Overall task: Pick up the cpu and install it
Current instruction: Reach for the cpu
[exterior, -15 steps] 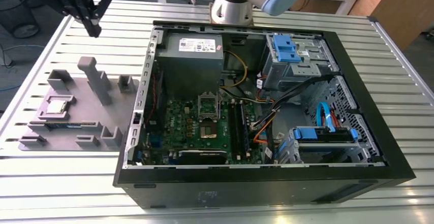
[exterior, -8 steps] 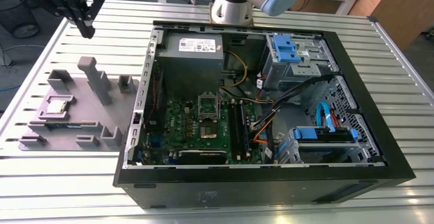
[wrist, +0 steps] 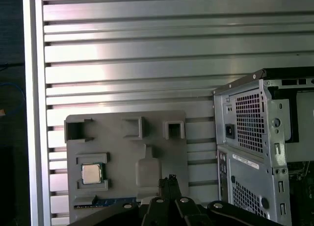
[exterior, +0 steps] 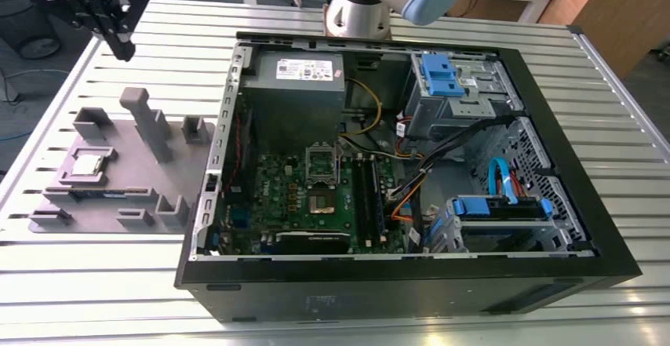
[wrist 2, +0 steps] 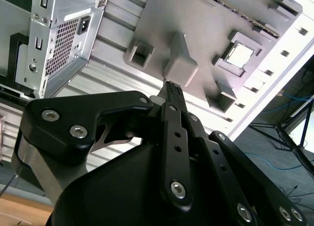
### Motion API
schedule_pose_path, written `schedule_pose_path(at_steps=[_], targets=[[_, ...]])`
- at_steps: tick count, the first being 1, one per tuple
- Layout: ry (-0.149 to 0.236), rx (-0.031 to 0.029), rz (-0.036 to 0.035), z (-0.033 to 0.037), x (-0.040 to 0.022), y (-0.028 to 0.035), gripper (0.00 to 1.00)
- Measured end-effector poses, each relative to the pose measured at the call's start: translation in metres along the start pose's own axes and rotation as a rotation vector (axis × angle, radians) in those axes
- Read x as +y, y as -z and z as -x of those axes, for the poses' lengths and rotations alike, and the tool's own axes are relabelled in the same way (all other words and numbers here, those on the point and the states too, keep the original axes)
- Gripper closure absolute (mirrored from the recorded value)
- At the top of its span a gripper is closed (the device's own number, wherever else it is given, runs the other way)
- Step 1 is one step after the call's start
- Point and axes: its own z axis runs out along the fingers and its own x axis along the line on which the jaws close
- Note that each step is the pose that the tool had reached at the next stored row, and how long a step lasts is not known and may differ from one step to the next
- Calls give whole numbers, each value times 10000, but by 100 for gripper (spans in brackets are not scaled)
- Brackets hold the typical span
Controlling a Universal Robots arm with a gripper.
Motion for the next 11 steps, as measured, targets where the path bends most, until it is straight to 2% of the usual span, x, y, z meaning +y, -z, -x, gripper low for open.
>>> schedule_pose_path(at_steps=[11], targets=[[1, 1, -1, -136, -12, -35, 89]])
